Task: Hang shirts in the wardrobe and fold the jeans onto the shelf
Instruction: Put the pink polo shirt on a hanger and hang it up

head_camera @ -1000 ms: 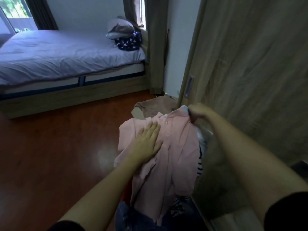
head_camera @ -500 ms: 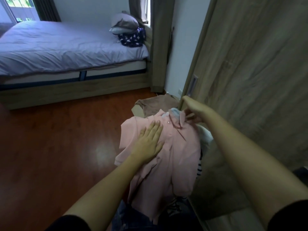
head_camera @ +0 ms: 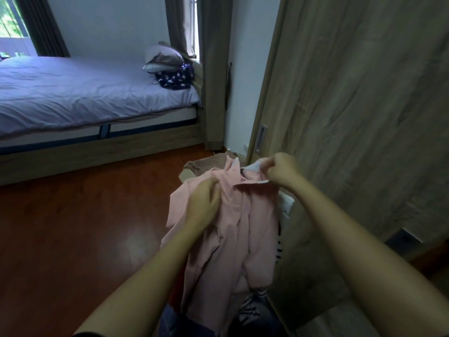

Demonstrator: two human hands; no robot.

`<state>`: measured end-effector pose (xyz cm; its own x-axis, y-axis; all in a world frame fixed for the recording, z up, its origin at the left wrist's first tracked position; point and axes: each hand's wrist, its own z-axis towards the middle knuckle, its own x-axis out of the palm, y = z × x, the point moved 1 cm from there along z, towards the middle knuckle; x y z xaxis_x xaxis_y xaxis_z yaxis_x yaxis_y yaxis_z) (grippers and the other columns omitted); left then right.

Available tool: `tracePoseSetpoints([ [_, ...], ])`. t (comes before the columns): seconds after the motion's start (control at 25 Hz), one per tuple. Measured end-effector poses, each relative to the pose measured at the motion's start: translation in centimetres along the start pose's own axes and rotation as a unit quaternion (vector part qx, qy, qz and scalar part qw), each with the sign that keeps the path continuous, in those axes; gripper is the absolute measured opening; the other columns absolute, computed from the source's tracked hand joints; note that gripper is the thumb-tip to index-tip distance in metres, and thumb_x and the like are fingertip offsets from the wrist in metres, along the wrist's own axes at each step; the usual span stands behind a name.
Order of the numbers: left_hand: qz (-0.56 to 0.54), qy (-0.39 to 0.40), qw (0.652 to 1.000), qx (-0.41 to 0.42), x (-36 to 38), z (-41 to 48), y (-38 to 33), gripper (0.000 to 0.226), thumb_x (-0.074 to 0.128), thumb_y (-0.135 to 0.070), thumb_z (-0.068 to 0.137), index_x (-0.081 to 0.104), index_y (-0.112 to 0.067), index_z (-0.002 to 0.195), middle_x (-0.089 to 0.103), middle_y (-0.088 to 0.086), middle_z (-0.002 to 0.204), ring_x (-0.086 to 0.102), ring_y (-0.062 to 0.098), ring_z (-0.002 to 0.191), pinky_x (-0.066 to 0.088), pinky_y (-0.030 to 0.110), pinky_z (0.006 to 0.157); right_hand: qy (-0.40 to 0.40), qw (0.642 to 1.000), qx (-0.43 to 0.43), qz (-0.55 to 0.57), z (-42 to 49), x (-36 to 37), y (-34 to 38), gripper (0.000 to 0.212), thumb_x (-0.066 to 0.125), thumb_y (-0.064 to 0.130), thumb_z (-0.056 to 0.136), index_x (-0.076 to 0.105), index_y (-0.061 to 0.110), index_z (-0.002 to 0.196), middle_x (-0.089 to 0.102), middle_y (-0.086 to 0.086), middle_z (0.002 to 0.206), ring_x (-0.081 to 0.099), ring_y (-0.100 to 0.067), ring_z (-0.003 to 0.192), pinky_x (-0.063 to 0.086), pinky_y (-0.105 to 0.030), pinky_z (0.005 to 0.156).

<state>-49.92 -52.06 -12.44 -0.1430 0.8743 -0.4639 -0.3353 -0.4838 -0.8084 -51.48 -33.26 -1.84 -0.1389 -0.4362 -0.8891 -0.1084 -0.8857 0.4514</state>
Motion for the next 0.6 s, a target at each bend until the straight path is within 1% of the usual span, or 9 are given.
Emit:
tracePoseSetpoints([
  [0.08, 0.008, -0.112, 0.991, 0.069, -1.8, 1.5, -3.6, 0.022, 0.049, -0.01, 0.091, 0.063, -0.006, 0.107, 0.063, 0.012, 0.11, 0.058, 0.027, 0.104, 0.04, 0.025, 0.087, -0.077, 0.992, -0.088, 0.054, -2.0, -2.4, 0.9, 0.041, 0.046, -0.009, 0.074, 0.073, 0.007, 0.099, 0.068, -0.011, 0.116, 0.06, -0.026, 0.113, 0.044, -0.026, 0.095],
  [0.16, 0.046, -0.124, 0.979, 0.158, -3.8, 3.0, -8.0, 0.031, 0.051, -0.011, 0.083, 0.062, -0.006, 0.112, 0.056, 0.015, 0.122, 0.052, 0.029, 0.113, 0.036, 0.026, 0.094, -0.126, 0.973, -0.147, 0.128, -4.7, -4.9, 1.9, 0.043, 0.044, -0.01, 0.074, 0.073, 0.006, 0.101, 0.067, -0.006, 0.117, 0.063, -0.022, 0.106, 0.047, -0.022, 0.092],
  [0.2, 0.061, -0.078, 0.979, 0.18, -4.7, 3.5, -10.1, 0.04, 0.052, -0.013, 0.08, 0.058, -0.009, 0.12, 0.049, 0.014, 0.133, 0.045, 0.027, 0.12, 0.033, 0.025, 0.096, -0.141, 0.964, -0.154, 0.164, -6.4, -6.2, 2.2, 0.043, 0.043, -0.009, 0.074, 0.073, 0.007, 0.101, 0.068, -0.001, 0.114, 0.065, -0.015, 0.095, 0.05, -0.016, 0.082],
  [0.28, 0.104, 0.092, 0.966, 0.216, -5.4, 3.8, -13.7, 0.057, 0.055, -0.022, 0.075, 0.05, -0.02, 0.132, 0.034, 0.005, 0.148, 0.035, 0.021, 0.129, 0.034, 0.033, 0.101, -0.148, 0.951, -0.147, 0.228, -10.1, -8.7, 2.6, 0.043, 0.043, -0.007, 0.076, 0.072, 0.008, 0.103, 0.065, 0.012, 0.105, 0.061, -0.002, 0.079, 0.049, -0.009, 0.069],
  [0.36, 0.149, 0.211, 0.925, 0.278, -4.9, 2.7, -16.4, 0.056, 0.051, -0.04, 0.072, 0.053, -0.022, 0.124, 0.05, 0.003, 0.134, 0.047, 0.019, 0.118, 0.041, 0.044, 0.098, -0.151, 0.942, -0.141, 0.266, -13.9, -11.0, 2.2, 0.042, 0.044, -0.006, 0.076, 0.071, 0.008, 0.105, 0.061, 0.019, 0.103, 0.062, -0.007, 0.084, 0.054, -0.021, 0.074],
  [0.4, 0.145, 0.226, 0.917, 0.296, -4.3, 1.5, -17.5, 0.047, 0.049, -0.046, 0.072, 0.056, -0.019, 0.11, 0.061, 0.003, 0.11, 0.056, 0.017, 0.099, 0.047, 0.045, 0.086, -0.168, 0.94, -0.138, 0.264, -15.8, -12.1, 1.5, 0.042, 0.044, -0.004, 0.075, 0.07, 0.008, 0.105, 0.06, 0.02, 0.104, 0.062, -0.009, 0.087, 0.054, -0.026, 0.077],
  [0.48, 0.11, 0.199, 0.927, 0.298, -2.9, -0.8, -18.8, 0.041, 0.048, -0.053, 0.075, 0.052, -0.015, 0.089, 0.058, 0.001, 0.073, 0.056, 0.018, 0.068, 0.047, 0.046, 0.066, -0.209, 0.935, -0.114, 0.263, -18.8, -13.4, -0.5, 0.04, 0.045, -0.004, 0.075, 0.07, 0.007, 0.105, 0.06, 0.019, 0.106, 0.062, -0.006, 0.084, 0.053, -0.026, 0.073],
  [0.52, 0.099, 0.21, 0.929, 0.288, -2.1, -2.1, -19.2, 0.045, 0.049, -0.057, 0.076, 0.052, -0.014, 0.089, 0.057, 0.001, 0.07, 0.056, 0.018, 0.067, 0.047, 0.046, 0.066, -0.223, 0.932, -0.088, 0.272, -20.4, -13.8, -1.8, 0.04, 0.045, -0.005, 0.077, 0.07, 0.006, 0.106, 0.06, 0.017, 0.107, 0.062, -0.004, 0.08, 0.052, -0.023, 0.066],
  [0.6, 0.061, 0.311, 0.909, 0.272, -0.4, -5.4, -20.0, 0.053, 0.05, -0.063, 0.077, 0.056, -0.019, 0.106, 0.065, 0.001, 0.09, 0.061, 0.015, 0.084, 0.048, 0.039, 0.078, -0.232, 0.929, -0.05, 0.283, -23.9, -14.0, -3.9, 0.038, 0.046, -0.003, 0.08, 0.068, 0.006, 0.11, 0.058, 0.016, 0.112, 0.063, -0.003, 0.085, 0.053, -0.022, 0.065],
])
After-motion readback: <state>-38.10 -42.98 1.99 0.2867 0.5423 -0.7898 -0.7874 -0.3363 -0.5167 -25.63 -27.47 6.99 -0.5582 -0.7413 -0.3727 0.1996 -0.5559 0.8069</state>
